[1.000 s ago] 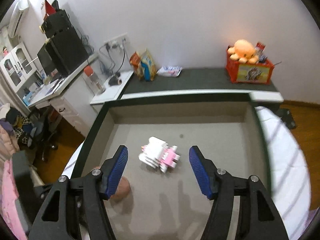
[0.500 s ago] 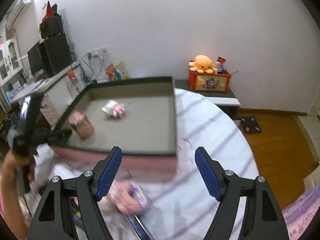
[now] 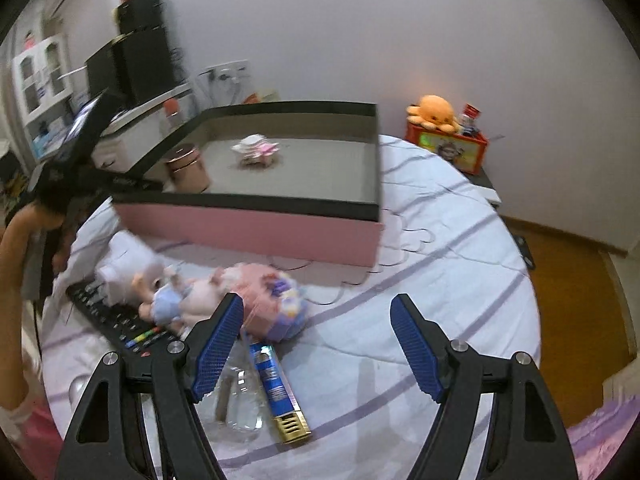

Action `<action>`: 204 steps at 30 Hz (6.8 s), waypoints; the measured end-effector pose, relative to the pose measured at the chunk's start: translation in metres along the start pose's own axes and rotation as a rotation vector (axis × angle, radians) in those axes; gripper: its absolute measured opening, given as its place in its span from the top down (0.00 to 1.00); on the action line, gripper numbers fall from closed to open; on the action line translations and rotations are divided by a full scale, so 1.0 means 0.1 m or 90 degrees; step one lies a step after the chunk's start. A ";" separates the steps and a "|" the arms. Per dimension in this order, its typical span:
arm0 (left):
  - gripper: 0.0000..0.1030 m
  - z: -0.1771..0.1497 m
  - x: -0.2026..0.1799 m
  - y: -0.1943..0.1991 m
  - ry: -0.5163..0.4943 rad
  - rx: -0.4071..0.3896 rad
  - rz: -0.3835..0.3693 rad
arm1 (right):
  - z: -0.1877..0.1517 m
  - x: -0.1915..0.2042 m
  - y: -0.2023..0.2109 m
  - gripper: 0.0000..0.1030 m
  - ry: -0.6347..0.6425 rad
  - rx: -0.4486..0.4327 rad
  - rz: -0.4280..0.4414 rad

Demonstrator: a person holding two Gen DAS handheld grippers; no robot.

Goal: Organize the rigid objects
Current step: 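Grasp the pink-purple block figure with the right gripper, then place the pink-purple block figure beside the white figure in the box with the right gripper, then grasp the blue-and-gold packet with the right gripper and lift it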

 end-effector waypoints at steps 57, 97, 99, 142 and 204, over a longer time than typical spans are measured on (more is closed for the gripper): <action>0.92 0.01 0.06 0.01 -0.004 0.000 0.005 | 0.06 -0.04 -0.39 0.48 -0.083 0.079 0.187; 0.92 -0.02 0.04 -0.01 -0.008 0.000 0.009 | 1.23 0.34 -0.43 0.48 0.036 -0.073 -0.025; 0.92 -0.02 0.04 0.00 -0.008 0.002 0.009 | 1.31 0.36 -0.55 0.48 0.038 -0.062 -0.030; 0.91 -0.07 0.02 0.00 -0.004 0.000 0.008 | 0.05 0.54 0.32 0.22 -0.051 -0.076 -0.253; 0.91 -0.30 0.04 0.15 0.017 0.007 0.027 | -0.38 0.05 0.18 0.85 -0.095 -0.042 -0.182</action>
Point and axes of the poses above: each gripper's, at about its wrist camera, not at the fingertips, and y roughly against the way its jaws point, x to its left, z to its top, the point moved 1 cm from there along -y, roughly the way its jaws point, and after that the axes turned 1 degree about -y, right-handed, at the moved point
